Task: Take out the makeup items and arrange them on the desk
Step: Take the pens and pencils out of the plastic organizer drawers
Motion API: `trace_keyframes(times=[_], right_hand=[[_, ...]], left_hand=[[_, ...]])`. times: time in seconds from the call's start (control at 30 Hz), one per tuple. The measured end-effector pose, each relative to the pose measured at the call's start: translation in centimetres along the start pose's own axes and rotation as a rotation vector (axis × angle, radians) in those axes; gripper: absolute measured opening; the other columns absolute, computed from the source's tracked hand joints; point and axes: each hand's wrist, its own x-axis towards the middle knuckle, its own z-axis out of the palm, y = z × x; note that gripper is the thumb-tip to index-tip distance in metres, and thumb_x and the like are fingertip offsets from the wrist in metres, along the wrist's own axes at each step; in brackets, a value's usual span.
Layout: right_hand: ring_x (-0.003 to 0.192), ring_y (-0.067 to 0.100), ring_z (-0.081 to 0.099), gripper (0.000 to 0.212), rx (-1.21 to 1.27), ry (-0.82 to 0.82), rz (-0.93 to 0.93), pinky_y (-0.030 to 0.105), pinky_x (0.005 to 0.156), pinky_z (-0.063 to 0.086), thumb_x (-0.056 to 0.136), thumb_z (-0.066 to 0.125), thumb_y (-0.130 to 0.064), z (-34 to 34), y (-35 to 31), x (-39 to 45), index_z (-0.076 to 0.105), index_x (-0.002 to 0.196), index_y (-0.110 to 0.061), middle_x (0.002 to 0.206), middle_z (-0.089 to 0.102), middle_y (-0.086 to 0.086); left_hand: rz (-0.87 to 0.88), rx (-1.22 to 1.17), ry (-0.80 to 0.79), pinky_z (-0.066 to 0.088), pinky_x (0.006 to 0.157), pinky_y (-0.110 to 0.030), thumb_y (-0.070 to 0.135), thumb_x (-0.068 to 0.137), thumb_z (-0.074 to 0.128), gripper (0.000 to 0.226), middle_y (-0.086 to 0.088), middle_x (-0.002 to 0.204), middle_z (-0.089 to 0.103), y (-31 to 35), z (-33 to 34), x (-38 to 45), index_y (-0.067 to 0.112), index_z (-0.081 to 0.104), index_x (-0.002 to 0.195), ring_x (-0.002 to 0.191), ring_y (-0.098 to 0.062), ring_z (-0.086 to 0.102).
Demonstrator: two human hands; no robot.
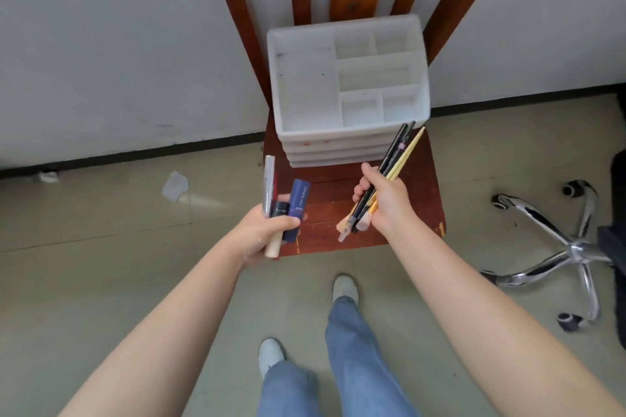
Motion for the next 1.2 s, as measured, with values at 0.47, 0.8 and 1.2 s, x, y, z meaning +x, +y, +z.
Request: trace_keyframes(times=[0.47, 0.8, 1.2], right_hand=[[0.028, 0.005, 0.04, 0.027, -0.201, 0.483, -0.252, 0.019, 0.043, 0.037, 0.079, 0.062, -0.014, -15.8, -6.5, -17.3, 0.043, 0.061, -0.013, 0.027, 0.042, -0.007], [0.094, 0.034, 0.057, 0.019, -0.45, 1.509, 0.072, 0.032, 0.069, 0.036, 0.086, 0.051, -0.02, -36.4, 12.5, -49.1, 0.058, 0.095, -0.005, 0.099, 0.062, 0.016], [0.131, 0.024, 0.026, 0.026, -0.305, 1.932, 0.865, 0.045, 0.111, 0.011, 0.089, 0.043, -0.016, -41.4, 52.3, -87.4, 0.055, 0.111, -0.01, 0.129, 0.043, 0.007]], left_hand=[[0.251, 0.981, -0.479, 0.037, 0.048, -0.023, -0.008, 0.075, 0.057, 0.025, -0.002, 0.062, 0.042, 6.7, 23.6, -3.3, 0.013, 0.044, 0.078, 0.052, -0.019, 0.043], [1.355, 1.988, -1.103, 0.038, 0.066, -0.033, 0.006, 0.08, 0.052, 0.034, -0.015, 0.103, 0.06, -19.4, 46.3, -30.9, 0.009, 0.043, 0.113, 0.096, -0.033, 0.056], [2.245, 1.679, -1.963, 0.042, 0.084, -0.031, 0.01, 0.085, 0.05, 0.035, -0.008, 0.122, 0.042, -59.4, 42.5, -70.2, 0.01, 0.042, 0.119, 0.115, -0.024, 0.038]])
